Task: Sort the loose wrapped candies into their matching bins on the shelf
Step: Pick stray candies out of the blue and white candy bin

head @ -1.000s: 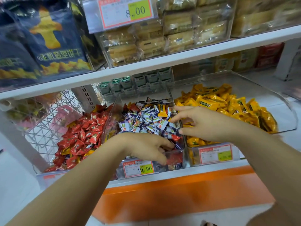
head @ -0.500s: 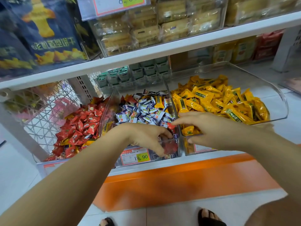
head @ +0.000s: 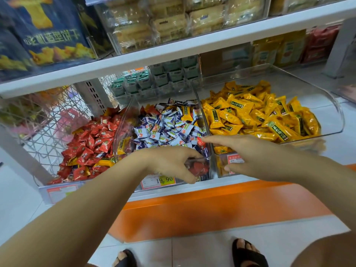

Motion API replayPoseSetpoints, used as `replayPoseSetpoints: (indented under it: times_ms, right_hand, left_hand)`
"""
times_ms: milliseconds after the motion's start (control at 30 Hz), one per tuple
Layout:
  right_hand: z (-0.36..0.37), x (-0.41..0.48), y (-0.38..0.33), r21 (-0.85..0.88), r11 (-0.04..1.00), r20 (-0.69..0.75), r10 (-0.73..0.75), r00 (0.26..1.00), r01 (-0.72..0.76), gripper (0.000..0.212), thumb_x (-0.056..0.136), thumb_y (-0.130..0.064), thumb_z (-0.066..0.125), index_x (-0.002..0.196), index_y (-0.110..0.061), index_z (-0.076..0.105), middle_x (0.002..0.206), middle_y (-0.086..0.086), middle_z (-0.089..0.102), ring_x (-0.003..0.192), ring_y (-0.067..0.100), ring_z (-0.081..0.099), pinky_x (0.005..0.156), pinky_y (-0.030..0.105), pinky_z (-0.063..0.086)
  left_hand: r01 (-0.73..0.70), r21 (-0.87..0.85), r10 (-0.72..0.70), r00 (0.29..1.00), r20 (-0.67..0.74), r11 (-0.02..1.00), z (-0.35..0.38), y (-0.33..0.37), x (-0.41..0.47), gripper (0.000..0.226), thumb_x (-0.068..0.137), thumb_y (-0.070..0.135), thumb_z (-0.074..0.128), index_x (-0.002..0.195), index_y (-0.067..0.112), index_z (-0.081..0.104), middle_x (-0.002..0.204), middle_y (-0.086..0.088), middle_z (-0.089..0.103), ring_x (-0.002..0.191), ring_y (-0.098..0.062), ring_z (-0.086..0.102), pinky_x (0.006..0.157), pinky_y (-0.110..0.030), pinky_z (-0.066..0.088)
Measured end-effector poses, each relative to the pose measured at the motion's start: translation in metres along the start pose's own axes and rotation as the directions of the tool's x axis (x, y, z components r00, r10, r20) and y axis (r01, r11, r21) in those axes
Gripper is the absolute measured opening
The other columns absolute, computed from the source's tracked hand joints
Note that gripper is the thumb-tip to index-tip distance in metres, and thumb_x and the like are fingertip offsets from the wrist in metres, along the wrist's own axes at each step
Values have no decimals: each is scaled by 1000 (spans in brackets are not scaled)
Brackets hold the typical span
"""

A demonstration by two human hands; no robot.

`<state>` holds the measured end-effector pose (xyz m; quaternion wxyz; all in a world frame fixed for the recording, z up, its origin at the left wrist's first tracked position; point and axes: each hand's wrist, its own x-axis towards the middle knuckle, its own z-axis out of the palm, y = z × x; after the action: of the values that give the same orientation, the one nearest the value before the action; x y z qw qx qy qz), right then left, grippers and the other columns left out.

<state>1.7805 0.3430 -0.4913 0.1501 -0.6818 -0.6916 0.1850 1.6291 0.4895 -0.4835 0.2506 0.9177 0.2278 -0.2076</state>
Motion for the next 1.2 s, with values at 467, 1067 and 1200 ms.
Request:
replayPoseSetpoints:
  times_ms: [467,1067,1200]
  right_hand:
    - [3,4,3,4,1000,-40,-28,999,29,72,90,-25,61,140,-55,18,148,-24,29,135,-1,26,95,14,25]
    - [-5,14,-9,-14,1000,-61,22,998,-23,57,91,-30,59,138,-47,32,144,-17,35,132,5,34,100,22,30]
    - [-9,30,-25,-62,993,-162,86,983,-97,56,90,-33,60,139,-41,36,154,-4,19,142,15,21,113,34,20]
  left_hand:
    - [89,128,-107,984,143,988,-6,4,20,84,83,39,68,149,19,20,152,0,29,133,-19,36,103,-31,36]
    - [-158,-184,115,968,-223,970,-13,-11,-20,39,86,16,69,108,46,58,103,26,59,85,2,62,85,-22,51]
    - [-198,-195,139,950,-278,961,-12,-12,-25,39,86,11,67,103,46,59,103,20,63,87,4,62,83,-16,50]
